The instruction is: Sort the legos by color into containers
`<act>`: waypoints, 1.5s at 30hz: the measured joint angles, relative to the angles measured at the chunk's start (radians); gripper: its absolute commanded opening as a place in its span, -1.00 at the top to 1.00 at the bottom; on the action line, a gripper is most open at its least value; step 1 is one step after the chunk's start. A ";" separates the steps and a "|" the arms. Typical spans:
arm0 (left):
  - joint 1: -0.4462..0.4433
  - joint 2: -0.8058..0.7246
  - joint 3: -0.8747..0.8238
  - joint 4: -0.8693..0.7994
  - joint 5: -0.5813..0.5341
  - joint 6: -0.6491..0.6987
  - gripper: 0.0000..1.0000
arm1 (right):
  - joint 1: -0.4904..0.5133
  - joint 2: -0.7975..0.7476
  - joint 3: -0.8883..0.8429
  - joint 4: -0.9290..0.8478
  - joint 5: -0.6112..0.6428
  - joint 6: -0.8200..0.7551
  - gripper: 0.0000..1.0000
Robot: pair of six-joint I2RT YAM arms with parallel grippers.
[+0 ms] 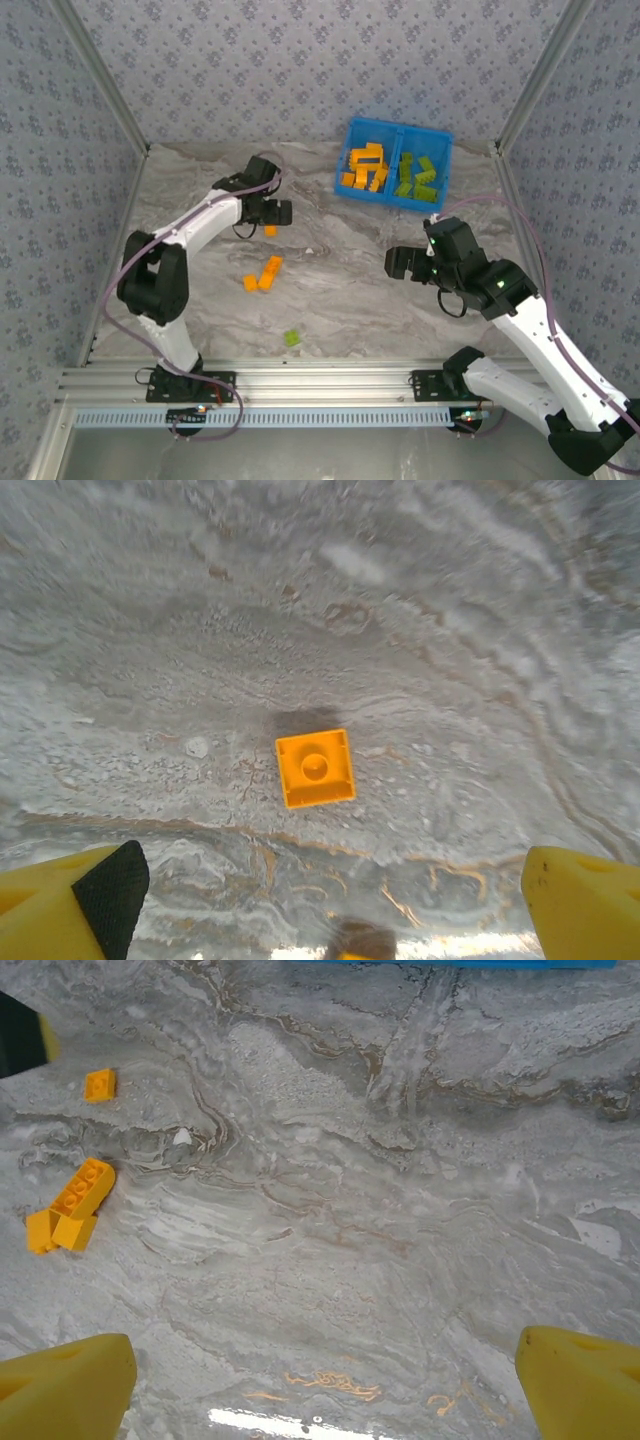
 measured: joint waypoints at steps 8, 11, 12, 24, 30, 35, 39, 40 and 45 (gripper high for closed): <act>0.048 0.165 0.000 0.048 0.063 -0.057 -0.64 | 0.005 -0.003 0.000 -0.008 -0.003 0.008 -1.00; 0.050 0.195 0.000 0.056 0.072 -0.078 -0.38 | 0.006 -0.007 -0.001 -0.013 -0.003 0.011 -1.00; 0.050 0.198 0.001 0.056 0.065 -0.083 -0.29 | 0.007 -0.008 -0.001 -0.013 -0.003 0.012 -1.00; 0.055 0.194 0.001 0.076 0.086 -0.103 0.42 | 0.009 -0.008 -0.004 -0.013 -0.003 0.019 -1.00; 0.002 0.094 0.002 0.068 0.101 -0.103 0.40 | 0.011 -0.008 -0.004 -0.013 -0.003 0.024 -1.00; -0.150 0.006 0.132 0.079 0.091 -0.084 0.39 | 0.013 -0.008 -0.004 -0.013 -0.003 0.027 -1.00; -0.267 0.031 0.285 0.131 0.061 -0.033 0.39 | 0.018 -0.008 -0.004 -0.013 -0.003 0.027 -1.00; -0.285 0.053 0.322 0.152 0.056 -0.019 0.39 | 0.020 -0.009 -0.004 -0.013 -0.003 0.030 -1.00; -0.295 0.270 0.554 0.212 0.032 0.045 0.38 | 0.024 -0.026 -0.004 -0.014 -0.003 0.034 -1.00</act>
